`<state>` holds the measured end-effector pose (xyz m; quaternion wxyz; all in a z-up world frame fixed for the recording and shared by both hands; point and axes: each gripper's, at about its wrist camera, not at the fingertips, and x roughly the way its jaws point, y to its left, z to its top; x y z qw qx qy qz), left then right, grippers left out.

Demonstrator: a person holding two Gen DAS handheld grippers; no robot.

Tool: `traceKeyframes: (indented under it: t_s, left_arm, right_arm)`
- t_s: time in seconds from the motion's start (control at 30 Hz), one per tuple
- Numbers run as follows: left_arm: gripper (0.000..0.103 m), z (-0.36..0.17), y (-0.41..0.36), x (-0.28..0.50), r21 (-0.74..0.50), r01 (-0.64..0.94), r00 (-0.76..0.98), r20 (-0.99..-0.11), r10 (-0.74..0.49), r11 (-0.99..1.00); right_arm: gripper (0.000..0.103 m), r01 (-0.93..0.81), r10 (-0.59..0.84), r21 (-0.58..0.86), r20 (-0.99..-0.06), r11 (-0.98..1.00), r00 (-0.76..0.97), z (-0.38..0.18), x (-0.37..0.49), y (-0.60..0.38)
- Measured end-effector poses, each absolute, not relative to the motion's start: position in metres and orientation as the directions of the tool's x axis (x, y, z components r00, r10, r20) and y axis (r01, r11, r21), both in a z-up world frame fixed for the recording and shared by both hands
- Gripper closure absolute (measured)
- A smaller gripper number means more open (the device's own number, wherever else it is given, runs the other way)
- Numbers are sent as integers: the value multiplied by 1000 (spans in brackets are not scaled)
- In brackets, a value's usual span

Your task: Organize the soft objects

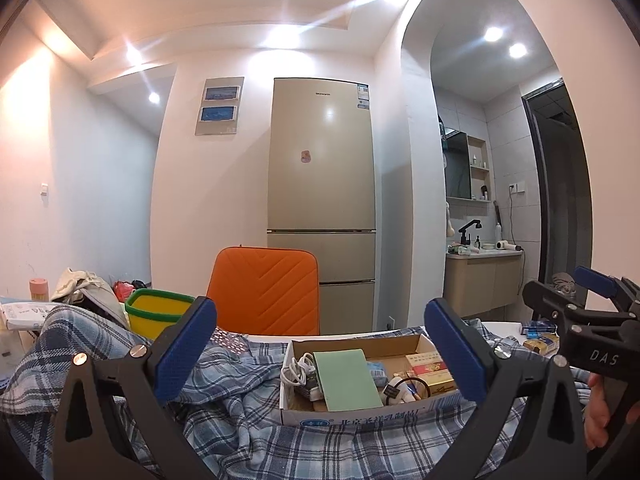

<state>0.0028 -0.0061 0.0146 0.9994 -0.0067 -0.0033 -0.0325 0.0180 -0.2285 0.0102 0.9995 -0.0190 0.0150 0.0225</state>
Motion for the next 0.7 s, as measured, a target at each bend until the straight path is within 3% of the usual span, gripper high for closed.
traceKeyframes:
  t_s: [0.7]
  left_arm:
    - [0,14,-10,3,2,47,999,-8,-47,999]
  right_arm:
    - [0,-30,30,-9,-37,999,999,11,20,-235]
